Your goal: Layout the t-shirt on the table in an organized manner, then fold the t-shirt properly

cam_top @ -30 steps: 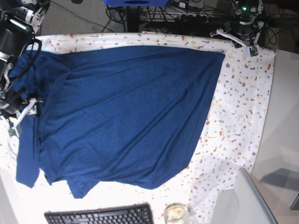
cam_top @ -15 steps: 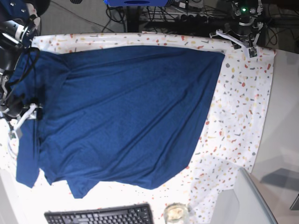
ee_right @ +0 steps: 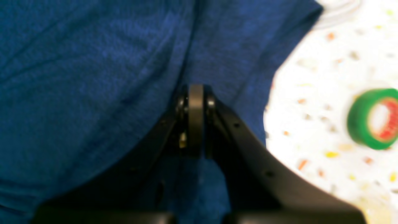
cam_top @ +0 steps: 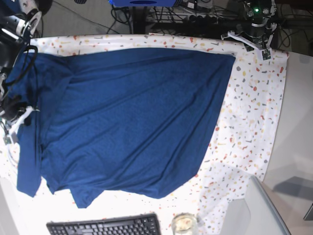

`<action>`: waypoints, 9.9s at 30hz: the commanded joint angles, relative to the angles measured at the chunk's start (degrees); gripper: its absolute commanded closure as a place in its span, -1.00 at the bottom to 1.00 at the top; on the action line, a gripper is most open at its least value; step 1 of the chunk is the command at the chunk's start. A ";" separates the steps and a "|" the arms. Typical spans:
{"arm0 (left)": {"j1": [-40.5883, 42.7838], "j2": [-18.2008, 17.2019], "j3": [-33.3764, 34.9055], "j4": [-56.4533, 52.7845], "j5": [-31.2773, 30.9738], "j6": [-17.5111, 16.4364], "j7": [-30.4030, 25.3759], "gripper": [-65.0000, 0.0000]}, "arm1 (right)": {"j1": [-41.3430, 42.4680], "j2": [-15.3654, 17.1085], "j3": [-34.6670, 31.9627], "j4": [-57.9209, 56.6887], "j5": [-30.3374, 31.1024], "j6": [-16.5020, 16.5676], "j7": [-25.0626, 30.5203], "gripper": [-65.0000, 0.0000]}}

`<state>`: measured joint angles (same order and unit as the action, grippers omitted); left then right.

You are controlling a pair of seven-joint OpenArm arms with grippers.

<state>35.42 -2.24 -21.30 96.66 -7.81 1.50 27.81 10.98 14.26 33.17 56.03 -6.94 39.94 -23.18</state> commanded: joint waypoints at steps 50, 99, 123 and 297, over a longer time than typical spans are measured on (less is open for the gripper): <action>-1.00 -0.44 -0.28 0.61 0.12 0.39 -0.69 1.00 | -4.08 -0.77 -0.16 12.23 0.74 0.06 -3.85 1.00; -2.06 -0.44 -0.28 -0.18 0.12 0.39 -0.60 1.00 | -5.40 -5.16 0.19 9.24 0.57 0.06 -4.29 0.93; 1.99 3.25 0.51 5.54 0.03 0.39 -0.69 -0.39 | -16.57 -9.65 -0.07 32.80 0.74 0.06 -11.33 1.00; -41.27 0.79 7.19 -18.82 -5.94 0.74 15.84 1.00 | 16.40 -3.40 -15.37 -2.62 0.57 0.06 2.83 1.00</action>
<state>-4.69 -1.15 -14.15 77.01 -13.54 2.57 44.42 25.39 10.07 17.78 52.56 -7.53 40.01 -21.82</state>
